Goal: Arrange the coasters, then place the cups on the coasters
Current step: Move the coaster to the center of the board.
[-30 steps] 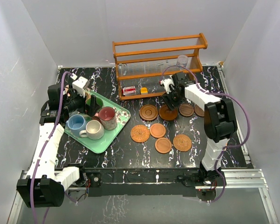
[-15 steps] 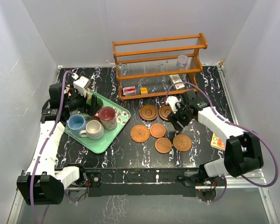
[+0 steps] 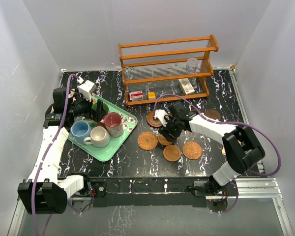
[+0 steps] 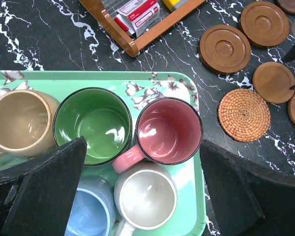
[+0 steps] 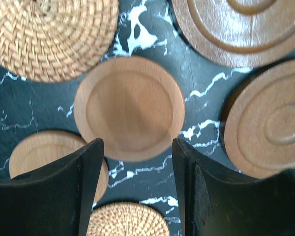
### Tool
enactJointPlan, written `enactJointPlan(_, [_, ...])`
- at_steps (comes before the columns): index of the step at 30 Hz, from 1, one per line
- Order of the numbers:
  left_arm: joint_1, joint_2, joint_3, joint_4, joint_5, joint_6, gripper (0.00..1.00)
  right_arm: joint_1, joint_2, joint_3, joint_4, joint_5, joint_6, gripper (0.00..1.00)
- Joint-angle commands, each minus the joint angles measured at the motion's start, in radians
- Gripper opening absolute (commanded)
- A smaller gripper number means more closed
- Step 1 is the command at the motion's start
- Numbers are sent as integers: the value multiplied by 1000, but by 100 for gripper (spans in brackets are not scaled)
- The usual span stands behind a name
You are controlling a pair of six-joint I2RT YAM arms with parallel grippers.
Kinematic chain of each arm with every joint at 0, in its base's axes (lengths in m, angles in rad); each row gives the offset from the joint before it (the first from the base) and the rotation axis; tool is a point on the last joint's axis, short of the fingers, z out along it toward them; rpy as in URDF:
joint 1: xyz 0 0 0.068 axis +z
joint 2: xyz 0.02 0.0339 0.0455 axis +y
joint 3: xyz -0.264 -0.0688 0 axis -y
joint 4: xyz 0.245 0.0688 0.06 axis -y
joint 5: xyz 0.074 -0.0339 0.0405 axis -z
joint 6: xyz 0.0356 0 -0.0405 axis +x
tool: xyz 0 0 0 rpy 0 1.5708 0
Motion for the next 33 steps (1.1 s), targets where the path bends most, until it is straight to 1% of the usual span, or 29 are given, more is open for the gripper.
enactJointPlan(1, [-3,-17,18,8,23,6,99,39,52,63,107,56,23,55])
enactJointPlan(8, [-3,-30,6,20,27,8,99,40,65,26,94,140,-19,50])
enactJointPlan(11, [-3,-34,-1,27,28,8,99,35,58,-3,83,176,-36,47])
enactJointPlan(15, [-3,-42,-9,26,22,15,99,4,17,-39,61,187,-50,43])
enactJointPlan(21, [-2,-54,-21,24,21,22,99,-84,-64,-88,-7,186,-101,40])
enactJointPlan(25, [-2,-60,-31,24,20,26,99,-150,-122,-136,-16,208,-147,39])
enactJointPlan(30, [-2,-67,-36,24,21,27,99,-271,-141,-163,-22,221,-203,39])
enactJointPlan(33, [-2,-68,-36,24,23,27,99,-302,-152,-146,-33,222,-206,39])
